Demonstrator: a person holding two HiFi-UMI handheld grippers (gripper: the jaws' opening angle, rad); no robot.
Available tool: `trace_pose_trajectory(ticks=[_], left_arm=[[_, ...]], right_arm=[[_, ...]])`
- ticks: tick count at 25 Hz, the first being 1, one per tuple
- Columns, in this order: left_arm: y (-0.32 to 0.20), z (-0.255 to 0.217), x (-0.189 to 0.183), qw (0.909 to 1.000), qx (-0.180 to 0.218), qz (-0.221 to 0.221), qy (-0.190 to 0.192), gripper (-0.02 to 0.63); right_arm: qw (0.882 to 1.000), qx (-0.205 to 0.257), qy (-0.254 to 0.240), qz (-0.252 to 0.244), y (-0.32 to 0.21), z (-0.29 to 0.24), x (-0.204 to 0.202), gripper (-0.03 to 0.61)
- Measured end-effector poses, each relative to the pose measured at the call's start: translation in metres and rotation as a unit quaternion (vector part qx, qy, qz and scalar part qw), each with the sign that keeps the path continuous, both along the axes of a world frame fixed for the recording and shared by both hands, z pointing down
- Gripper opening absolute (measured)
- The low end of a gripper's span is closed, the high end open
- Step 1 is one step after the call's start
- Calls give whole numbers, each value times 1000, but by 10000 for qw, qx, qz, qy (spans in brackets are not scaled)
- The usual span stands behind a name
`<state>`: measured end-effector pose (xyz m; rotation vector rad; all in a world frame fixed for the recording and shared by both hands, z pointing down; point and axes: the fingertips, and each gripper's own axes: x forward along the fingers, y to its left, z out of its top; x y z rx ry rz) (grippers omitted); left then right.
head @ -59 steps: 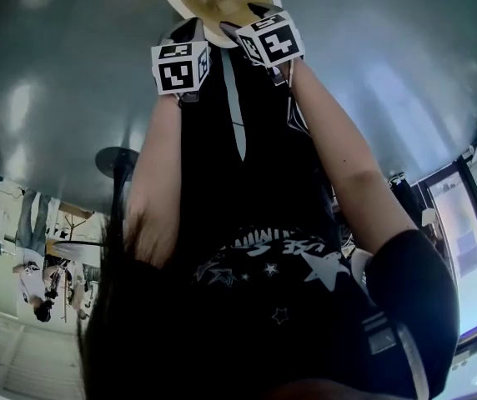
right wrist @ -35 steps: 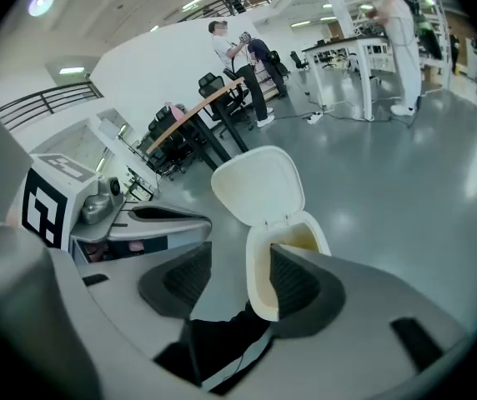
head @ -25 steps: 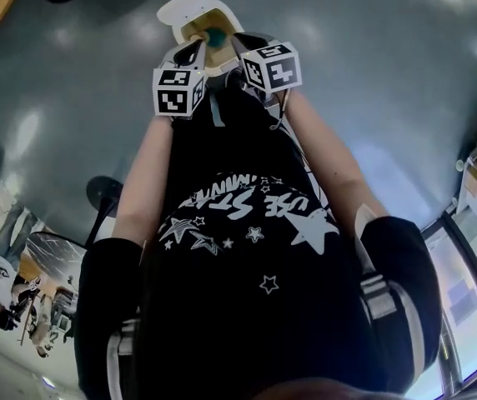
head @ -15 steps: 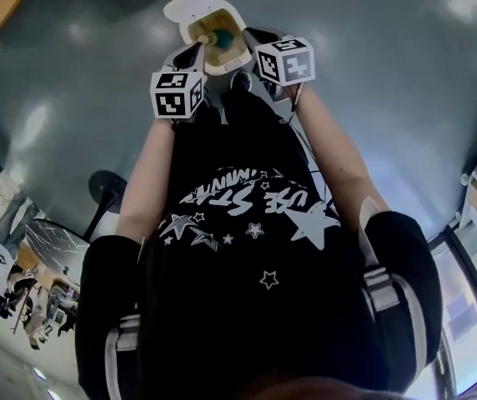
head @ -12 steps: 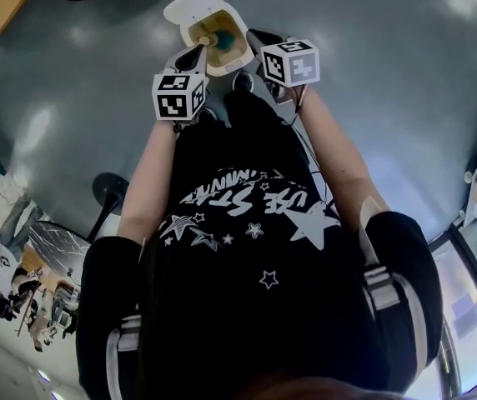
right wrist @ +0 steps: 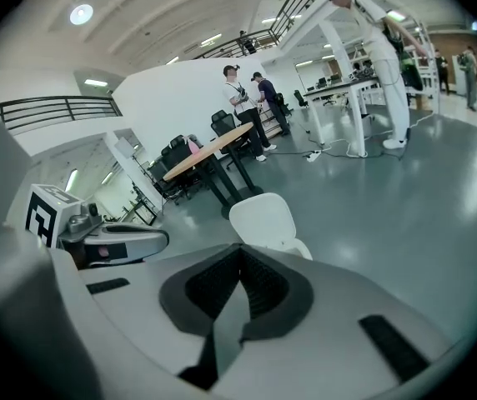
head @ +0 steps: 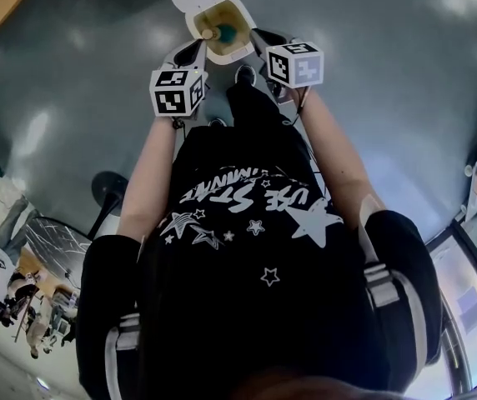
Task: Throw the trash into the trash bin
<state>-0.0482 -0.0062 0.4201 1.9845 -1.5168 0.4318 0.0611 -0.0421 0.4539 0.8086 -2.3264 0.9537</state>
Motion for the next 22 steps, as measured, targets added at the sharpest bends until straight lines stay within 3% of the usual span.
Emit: trace_pose_trajectory(ticks=[9,22], left_arm=[[67,-21,-18,9993,315,-122,166,11],[146,-41,-21,9969,667,73,399,11]], right_arm=[[9991,333,-215,141,57,-20,-16,6],[9948,828,-352,476,150,-65,-24,6]])
